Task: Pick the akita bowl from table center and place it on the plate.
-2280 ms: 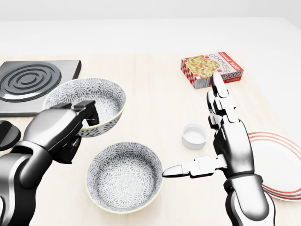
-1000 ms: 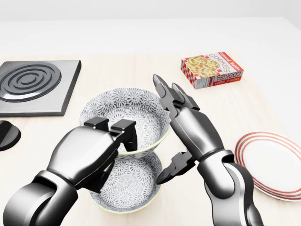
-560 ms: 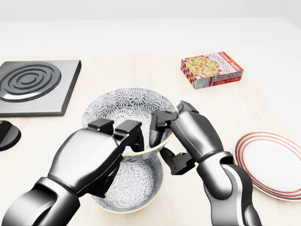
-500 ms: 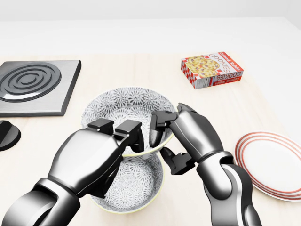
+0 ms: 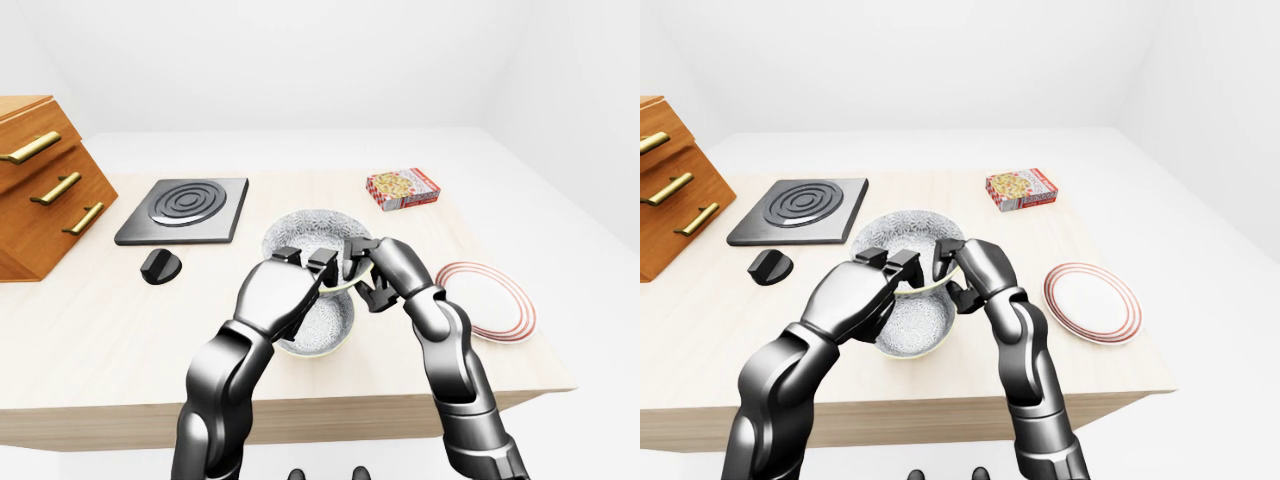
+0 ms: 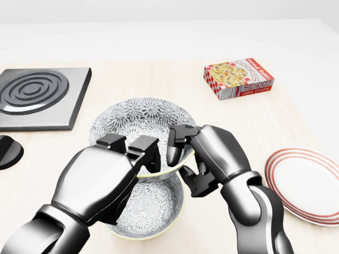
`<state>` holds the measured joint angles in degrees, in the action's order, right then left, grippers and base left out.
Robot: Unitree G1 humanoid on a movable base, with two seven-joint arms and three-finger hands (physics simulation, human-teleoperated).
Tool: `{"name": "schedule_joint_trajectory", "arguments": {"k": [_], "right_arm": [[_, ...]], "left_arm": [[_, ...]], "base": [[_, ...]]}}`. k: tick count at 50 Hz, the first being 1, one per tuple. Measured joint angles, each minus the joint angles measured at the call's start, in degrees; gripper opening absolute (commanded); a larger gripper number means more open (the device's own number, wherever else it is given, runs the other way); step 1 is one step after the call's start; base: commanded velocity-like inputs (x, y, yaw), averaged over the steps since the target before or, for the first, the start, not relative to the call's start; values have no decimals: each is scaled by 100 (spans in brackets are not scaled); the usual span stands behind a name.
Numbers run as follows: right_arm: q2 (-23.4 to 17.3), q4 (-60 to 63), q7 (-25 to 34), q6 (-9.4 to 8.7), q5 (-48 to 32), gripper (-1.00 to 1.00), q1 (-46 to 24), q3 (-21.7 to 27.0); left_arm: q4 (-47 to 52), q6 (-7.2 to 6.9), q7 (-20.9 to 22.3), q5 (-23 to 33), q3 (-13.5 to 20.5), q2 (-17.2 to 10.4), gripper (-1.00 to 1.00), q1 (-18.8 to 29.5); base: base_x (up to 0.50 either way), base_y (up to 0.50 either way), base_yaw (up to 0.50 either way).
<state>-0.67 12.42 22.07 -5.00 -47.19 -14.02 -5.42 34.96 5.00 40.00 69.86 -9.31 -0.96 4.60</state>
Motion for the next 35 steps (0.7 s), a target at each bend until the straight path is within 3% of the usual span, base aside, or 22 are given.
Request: {"name": "schedule_joint_trajectory", "arguments": {"k": [5,6,7,8,9,35], "right_arm": [[-2,7,-36,0,17,-100,20,-10],[-3,4,-44,0,14,-100,21,-11],[-8,-6,-62,0,-13,-100,24,-6],[-15,-12,-54,0,-34,-100,30,0],[-21,-17,-54,0,-22,-100,37,-2],[-117,75,319,1,-514,-100,75,67]], "left_arm": [[4,0,0,27,-8,-1,-96,9],[-1,0,0,25,-4,-4,-42,16],[1,0,0,12,9,-6,48,29],[-3,0,0,3,26,-10,48,44],[-6,0,0,-4,42,-14,100,59],[26,-37,0,-74,299,-61,100,373]], "base": [[0,0,0],[0,0,0],[0,0,0],[0,0,0],[0,0,0],[0,0,0]]}}
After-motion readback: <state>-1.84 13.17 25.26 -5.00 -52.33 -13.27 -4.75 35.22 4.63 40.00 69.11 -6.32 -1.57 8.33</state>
